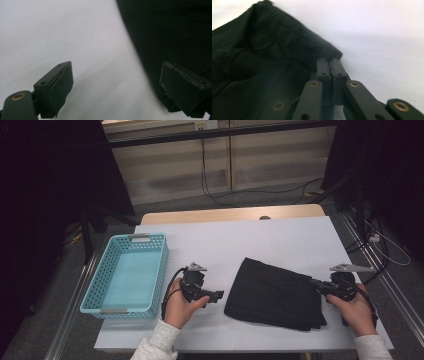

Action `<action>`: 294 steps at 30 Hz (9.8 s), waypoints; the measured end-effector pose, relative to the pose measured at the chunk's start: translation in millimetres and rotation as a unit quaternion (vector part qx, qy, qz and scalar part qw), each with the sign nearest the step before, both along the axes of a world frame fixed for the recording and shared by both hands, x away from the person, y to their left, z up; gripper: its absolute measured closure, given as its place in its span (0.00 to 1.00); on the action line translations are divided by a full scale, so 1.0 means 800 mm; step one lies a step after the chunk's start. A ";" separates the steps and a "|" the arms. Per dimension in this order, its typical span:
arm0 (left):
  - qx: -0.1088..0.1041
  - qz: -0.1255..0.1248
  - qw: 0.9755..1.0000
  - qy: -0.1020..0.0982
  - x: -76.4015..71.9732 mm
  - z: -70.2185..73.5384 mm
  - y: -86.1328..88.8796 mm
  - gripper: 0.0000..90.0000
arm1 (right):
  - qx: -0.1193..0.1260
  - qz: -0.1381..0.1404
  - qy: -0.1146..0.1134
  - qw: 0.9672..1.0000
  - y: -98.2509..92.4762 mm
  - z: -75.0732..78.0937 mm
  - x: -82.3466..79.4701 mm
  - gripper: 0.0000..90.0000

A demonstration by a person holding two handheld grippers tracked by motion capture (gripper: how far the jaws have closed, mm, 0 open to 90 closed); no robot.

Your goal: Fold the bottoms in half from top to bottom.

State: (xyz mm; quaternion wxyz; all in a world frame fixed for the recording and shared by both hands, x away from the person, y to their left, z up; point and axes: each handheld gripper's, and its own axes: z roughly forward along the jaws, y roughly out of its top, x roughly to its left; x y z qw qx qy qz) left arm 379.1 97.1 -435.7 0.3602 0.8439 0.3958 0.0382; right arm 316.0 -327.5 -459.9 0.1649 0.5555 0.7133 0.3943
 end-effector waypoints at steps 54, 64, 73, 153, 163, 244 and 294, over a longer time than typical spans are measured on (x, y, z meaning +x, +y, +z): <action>0.006 -0.030 0.995 0.095 -0.015 -0.012 0.014 0.97 | -0.053 0.056 -0.025 0.997 0.089 0.027 0.062 0.45; -0.005 -0.034 0.995 0.094 -0.015 -0.013 0.013 0.97 | -0.048 0.125 0.000 0.991 0.184 0.007 0.136 0.54; -0.016 -0.025 0.996 0.090 -0.010 -0.013 0.017 0.97 | -0.042 0.094 -0.002 0.995 0.185 0.005 0.153 0.98; 0.000 0.001 1.000 0.024 -0.006 -0.002 0.009 0.20 | -0.004 0.065 -0.005 0.998 0.065 -0.015 -0.012 0.90; -0.002 0.012 1.000 0.023 -0.001 -0.001 0.014 0.19 | 0.018 0.101 -0.011 0.995 0.094 0.001 -0.021 0.91; 0.101 -0.038 0.986 0.131 0.013 0.017 -0.007 0.94 | -0.003 0.053 -0.025 0.998 0.092 -0.012 -0.032 0.91; 0.185 -0.054 0.967 0.168 0.061 0.107 0.026 0.95 | 0.007 0.094 -0.054 0.994 0.147 0.005 -0.028 0.91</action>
